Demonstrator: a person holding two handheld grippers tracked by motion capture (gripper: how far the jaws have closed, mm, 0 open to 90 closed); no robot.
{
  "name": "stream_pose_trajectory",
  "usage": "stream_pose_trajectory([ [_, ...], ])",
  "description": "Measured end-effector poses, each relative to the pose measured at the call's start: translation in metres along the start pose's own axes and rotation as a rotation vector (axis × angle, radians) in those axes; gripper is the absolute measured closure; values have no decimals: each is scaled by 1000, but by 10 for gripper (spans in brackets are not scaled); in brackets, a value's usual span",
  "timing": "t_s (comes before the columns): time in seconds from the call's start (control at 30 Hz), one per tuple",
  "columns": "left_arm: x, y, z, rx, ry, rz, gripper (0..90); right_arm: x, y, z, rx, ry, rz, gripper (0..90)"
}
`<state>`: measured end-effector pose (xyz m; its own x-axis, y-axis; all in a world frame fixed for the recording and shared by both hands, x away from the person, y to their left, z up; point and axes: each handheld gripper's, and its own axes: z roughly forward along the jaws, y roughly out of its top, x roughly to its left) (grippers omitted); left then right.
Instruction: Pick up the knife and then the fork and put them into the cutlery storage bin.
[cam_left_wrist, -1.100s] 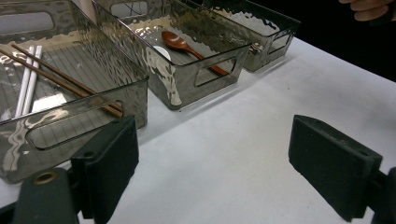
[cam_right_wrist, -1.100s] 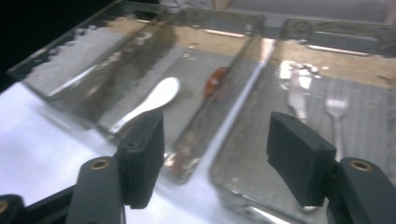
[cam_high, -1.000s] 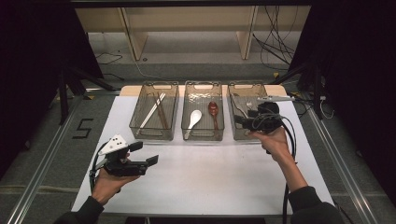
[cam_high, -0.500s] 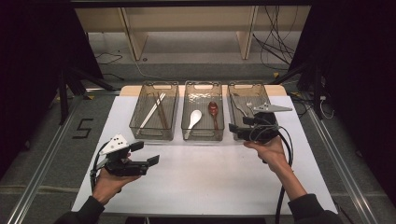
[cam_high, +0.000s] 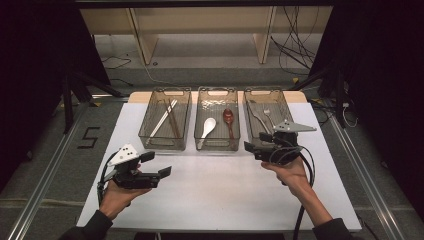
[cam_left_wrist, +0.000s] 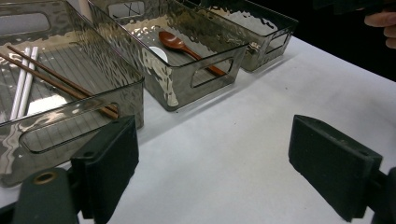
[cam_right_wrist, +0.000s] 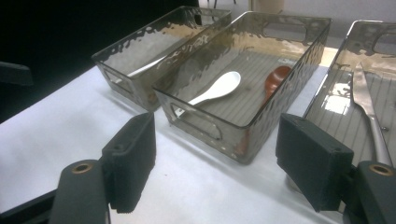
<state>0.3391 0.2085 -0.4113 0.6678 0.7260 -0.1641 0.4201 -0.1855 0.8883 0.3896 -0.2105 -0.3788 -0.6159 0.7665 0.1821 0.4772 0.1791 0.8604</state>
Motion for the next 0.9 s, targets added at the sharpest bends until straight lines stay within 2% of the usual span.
stream_pose_trajectory([
  [0.3,1,-2,-3,2,-1,1,156,6,-15,-10,-14,6,3,286],
  [0.67,2,-2,-4,-5,-10,-1,155,20,-33,-20,-34,11,-27,268],
  [0.9,0,-2,-3,2,-16,3,155,24,-44,-29,-32,-4,-43,258],
])
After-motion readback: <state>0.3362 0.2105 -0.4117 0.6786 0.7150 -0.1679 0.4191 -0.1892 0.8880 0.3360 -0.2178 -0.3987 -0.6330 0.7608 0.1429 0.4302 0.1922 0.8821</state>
